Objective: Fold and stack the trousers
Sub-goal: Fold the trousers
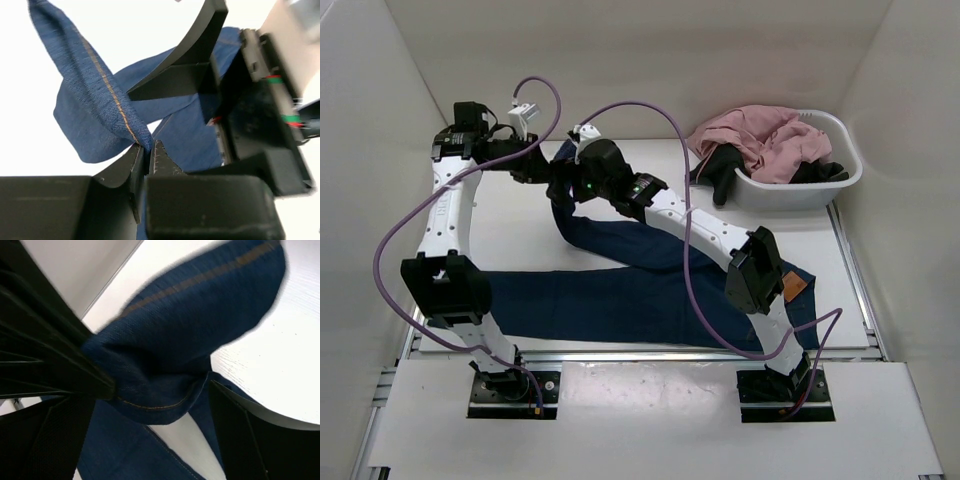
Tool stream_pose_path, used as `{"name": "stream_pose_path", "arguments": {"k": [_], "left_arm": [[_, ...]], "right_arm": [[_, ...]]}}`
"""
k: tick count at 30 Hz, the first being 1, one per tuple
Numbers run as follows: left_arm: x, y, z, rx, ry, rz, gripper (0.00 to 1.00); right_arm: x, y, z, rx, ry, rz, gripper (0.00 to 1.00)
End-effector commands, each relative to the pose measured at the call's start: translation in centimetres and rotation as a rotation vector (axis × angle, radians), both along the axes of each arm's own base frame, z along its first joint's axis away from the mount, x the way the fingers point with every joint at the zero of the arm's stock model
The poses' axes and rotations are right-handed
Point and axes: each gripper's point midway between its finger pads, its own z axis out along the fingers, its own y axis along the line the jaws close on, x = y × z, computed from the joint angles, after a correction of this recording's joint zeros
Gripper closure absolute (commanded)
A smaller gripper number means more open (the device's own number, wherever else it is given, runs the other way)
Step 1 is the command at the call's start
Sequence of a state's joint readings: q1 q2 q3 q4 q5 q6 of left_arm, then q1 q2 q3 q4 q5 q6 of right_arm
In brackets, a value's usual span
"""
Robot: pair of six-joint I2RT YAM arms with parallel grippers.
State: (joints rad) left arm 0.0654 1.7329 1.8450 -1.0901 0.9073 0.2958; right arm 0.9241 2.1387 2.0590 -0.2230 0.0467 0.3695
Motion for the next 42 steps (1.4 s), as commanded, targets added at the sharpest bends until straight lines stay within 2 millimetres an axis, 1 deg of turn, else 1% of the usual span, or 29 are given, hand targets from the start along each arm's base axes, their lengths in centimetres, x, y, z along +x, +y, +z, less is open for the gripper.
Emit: {"name": "stream_pose_path", "arguments": {"k": [1,2,4,5,6,7,8,12,13,14,16,17,18,19,20,21,22,27,28,29,31,33,34,35,37,38,39,41,42], "left_arm": [[-0.3,-0.2,4.7,-0.125,-0.073,-0.009,0.86],[-0.4,-0.2,5.1,-0.15,-0.076,-0.017,0.86],[-0.4,-0.2,5.1,-0.15,-0.076,-0.017,0.86],[-0.3,0.5,5.2,-0.157,-0.078,-0.005,0.86],[-0.3,0.7,5.3,-0.166,-0.08,-0.004,0.86],[-0.6,0.4,5.7,-0.188,-0.081,-0.024,0.86],[-0.5,1.0,6.0,-0.188,-0.1,-0.019,0.86],[-0.9,1.5,6.2,-0.185,-0.113,-0.021,0.86],[-0.9,1.5,6.2,-0.185,-0.113,-0.021,0.86],[-1.3,1.4,6.3,-0.192,-0.112,-0.026,0.86],[-1.3,1.4,6.0,-0.189,-0.112,-0.03,0.84],[-1.4,1.3,6.2,-0.199,-0.112,-0.038,0.79],[-1.5,1.2,6.3,-0.202,-0.126,-0.053,0.5],[-1.6,1.1,6.3,-0.207,-0.125,-0.062,0.46],[-1.8,1.1,6.6,-0.2,-0.139,-0.069,0.5],[-1.8,1.2,6.9,-0.182,-0.174,-0.085,0.59],[-1.6,1.3,7.4,-0.168,-0.194,-0.079,0.62],[-1.4,1.6,8.3,-0.115,-0.277,-0.097,0.44],[-0.8,2.5,8.2,-0.064,-0.308,-0.072,0.4],[-0.4,2.9,9.2,-0.022,-0.358,-0.062,0.35],[1.0,5.2,9.3,0.118,-0.461,-0.025,0.25],[2.1,6.6,8.1,0.228,-0.513,-0.021,0.16],[2.9,7.9,7.2,0.322,-0.546,-0.017,0.11],[3.1,8.6,6.4,0.352,-0.541,-0.016,0.1],[3.9,9.3,4.7,0.366,-0.525,-0.034,0.03],[3.7,8.9,3.7,0.357,-0.525,-0.084,0.0],[3.4,8.5,2.0,0.32,-0.467,-0.113,0.0],[2.7,6.8,0.4,0.194,-0.414,-0.183,0.0],[3.1,6.2,-2.0,0.114,-0.332,-0.208,0.0]], "right_arm": [[1.3,-0.1,0.7,0.038,-0.022,-0.116,0.07],[1.8,-0.5,0.7,0.032,-0.032,-0.148,0.09],[2.0,-0.4,1.2,0.044,-0.051,-0.145,0.18],[2.1,-0.2,1.5,0.055,-0.058,-0.145,0.24],[2.2,-0.1,1.8,0.066,-0.065,-0.145,0.33],[2.2,-0.1,2.0,0.073,-0.07,-0.145,0.37],[2.1,0.2,2.2,0.085,-0.072,-0.134,0.41],[2.0,0.6,2.4,0.085,-0.117,-0.09,0.75],[1.9,0.8,2.7,0.095,-0.121,-0.08,0.9],[1.9,0.8,2.7,0.095,-0.121,-0.08,0.98],[1.8,0.9,2.6,0.09,-0.128,-0.068,1.0],[1.6,0.9,3.2,0.099,-0.131,-0.058,1.0],[1.3,1.0,3.2,0.096,-0.135,-0.037,1.0],[0.9,1.2,3.0,0.085,-0.136,-0.003,1.0],[0.3,1.4,3.5,0.093,-0.142,0.035,1.0],[-0.5,1.5,3.9,0.094,-0.153,0.087,1.0],[-1.0,1.6,4.5,0.101,-0.162,0.113,1.0],[-3.9,1.6,5.8,0.115,-0.182,0.269,1.0],[-4.1,1.2,6.0,0.117,-0.187,0.294,1.0],[-5.0,0.8,6.2,0.109,-0.182,0.327,1.0],[-7.2,0.0,6.5,0.118,-0.158,0.436,1.0],[-8.8,-0.9,6.7,0.127,-0.127,0.509,1.0],[-8.6,-2.1,8.1,0.146,-0.139,0.515,1.0],[-9.4,-2.8,8.3,0.157,-0.123,0.564,1.0],[-9.2,-4.7,8.7,0.167,-0.087,0.588,1.0],[-9.5,-5.5,9.3,0.187,-0.055,0.603,1.0],[-8.9,-6.4,9.3,0.199,-0.022,0.611,1.0],[-10.5,-7.5,9.7,0.238,0.045,0.718,1.0],[-10.7,-8.3,9.9,0.243,0.087,0.74,1.0]]}}
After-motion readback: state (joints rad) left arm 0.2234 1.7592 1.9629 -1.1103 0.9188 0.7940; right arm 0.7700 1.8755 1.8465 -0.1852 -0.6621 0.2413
